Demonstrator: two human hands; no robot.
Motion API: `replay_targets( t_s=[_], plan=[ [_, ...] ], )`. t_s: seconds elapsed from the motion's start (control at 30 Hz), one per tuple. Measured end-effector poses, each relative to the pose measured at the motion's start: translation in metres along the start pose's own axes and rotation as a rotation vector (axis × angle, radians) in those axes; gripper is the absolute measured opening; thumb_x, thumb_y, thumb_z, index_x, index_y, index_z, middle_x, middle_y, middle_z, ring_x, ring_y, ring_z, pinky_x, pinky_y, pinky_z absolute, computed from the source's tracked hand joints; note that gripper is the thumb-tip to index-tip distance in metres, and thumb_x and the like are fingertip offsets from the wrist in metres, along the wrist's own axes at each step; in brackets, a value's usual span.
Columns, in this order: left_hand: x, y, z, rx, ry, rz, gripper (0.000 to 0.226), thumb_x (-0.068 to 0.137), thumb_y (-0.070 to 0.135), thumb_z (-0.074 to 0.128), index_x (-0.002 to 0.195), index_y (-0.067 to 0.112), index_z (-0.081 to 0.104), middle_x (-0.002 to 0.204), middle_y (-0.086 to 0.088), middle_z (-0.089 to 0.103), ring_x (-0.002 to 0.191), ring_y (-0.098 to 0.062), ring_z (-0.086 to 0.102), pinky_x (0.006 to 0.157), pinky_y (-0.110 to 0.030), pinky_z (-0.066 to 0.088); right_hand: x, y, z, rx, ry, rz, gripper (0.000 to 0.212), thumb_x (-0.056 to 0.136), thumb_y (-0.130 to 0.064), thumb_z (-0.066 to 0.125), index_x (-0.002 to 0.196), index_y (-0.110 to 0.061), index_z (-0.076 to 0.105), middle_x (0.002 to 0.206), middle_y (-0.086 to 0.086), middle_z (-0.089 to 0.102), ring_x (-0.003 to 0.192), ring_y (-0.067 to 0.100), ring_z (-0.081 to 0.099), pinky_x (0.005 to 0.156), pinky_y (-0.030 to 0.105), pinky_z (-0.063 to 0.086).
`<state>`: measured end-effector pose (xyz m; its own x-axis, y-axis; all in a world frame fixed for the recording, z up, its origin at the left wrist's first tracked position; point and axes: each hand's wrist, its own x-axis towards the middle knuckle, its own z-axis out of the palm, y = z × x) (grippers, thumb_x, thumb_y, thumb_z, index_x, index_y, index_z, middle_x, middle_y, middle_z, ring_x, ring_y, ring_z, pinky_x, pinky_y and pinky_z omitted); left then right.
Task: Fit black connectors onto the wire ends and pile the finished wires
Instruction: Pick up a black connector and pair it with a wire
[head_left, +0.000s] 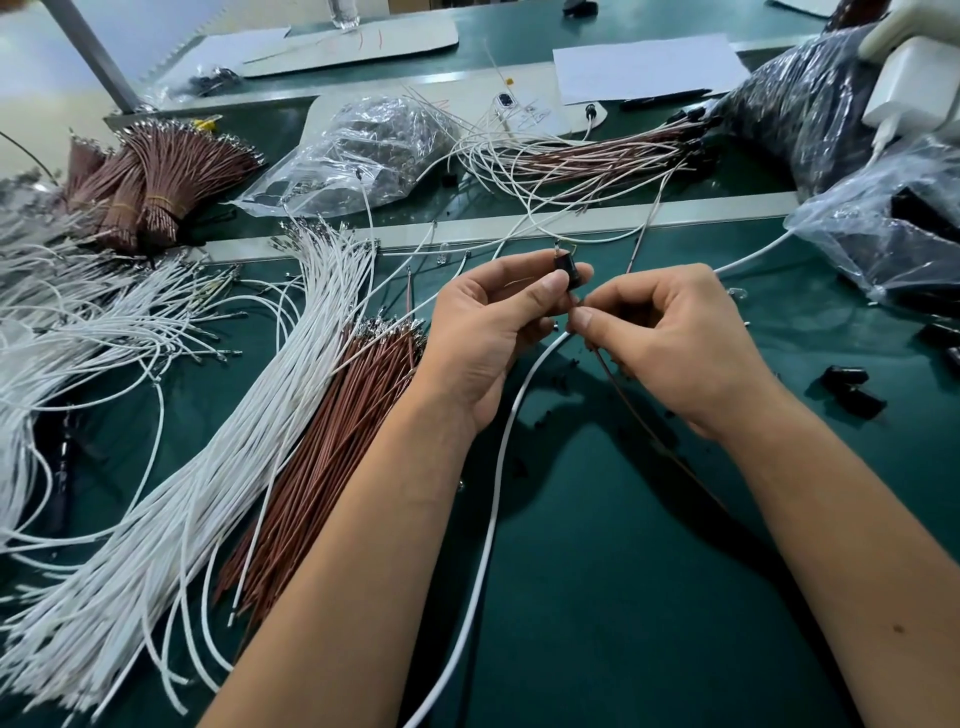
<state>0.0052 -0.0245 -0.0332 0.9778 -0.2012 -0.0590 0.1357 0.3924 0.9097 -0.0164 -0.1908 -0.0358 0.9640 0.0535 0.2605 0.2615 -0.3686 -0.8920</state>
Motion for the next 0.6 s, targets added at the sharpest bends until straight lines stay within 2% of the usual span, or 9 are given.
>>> replay_targets(
  t_s=[0.1,0.27,0.6],
  plan=[
    [0.0001,0.0004,-0.0001,-0.024,0.011,-0.005,0.017,0.089,0.000,0.068,0.106,0.004,0.069,0.103,-0.013,0.077,0.074,-0.013,0.068,0.068,-0.020,0.052,-0.0003,-0.0015,-0.0013,-0.014,-0.007,0.001,0.013,0.089,-0.018,0.079,0.077,-0.019,0.078,0.066,0.008,0.069,0.058,0.008,0.053,0.056,0.025,0.044],
    [0.0001,0.0012,-0.0003,-0.043,0.017,0.013,0.017,0.089,-0.003,0.067,0.105,0.002,0.069,0.099,-0.013,0.077,0.074,-0.016,0.069,0.066,-0.019,0.053,-0.0012,-0.0032,-0.0017,-0.029,-0.012,0.001,0.013,0.089,-0.018,0.080,0.076,-0.019,0.078,0.067,0.014,0.067,0.056,0.009,0.049,0.054,0.026,0.041],
    [0.0019,0.0012,-0.0033,-0.038,0.010,0.037,0.016,0.090,-0.003,0.066,0.100,0.006,0.074,0.098,-0.011,0.077,0.077,-0.015,0.070,0.074,-0.020,0.052,-0.0008,-0.0012,-0.0032,-0.045,-0.046,0.010,0.012,0.087,-0.020,0.081,0.075,-0.020,0.078,0.065,0.016,0.067,0.056,0.013,0.051,0.056,0.029,0.041]
  ],
)
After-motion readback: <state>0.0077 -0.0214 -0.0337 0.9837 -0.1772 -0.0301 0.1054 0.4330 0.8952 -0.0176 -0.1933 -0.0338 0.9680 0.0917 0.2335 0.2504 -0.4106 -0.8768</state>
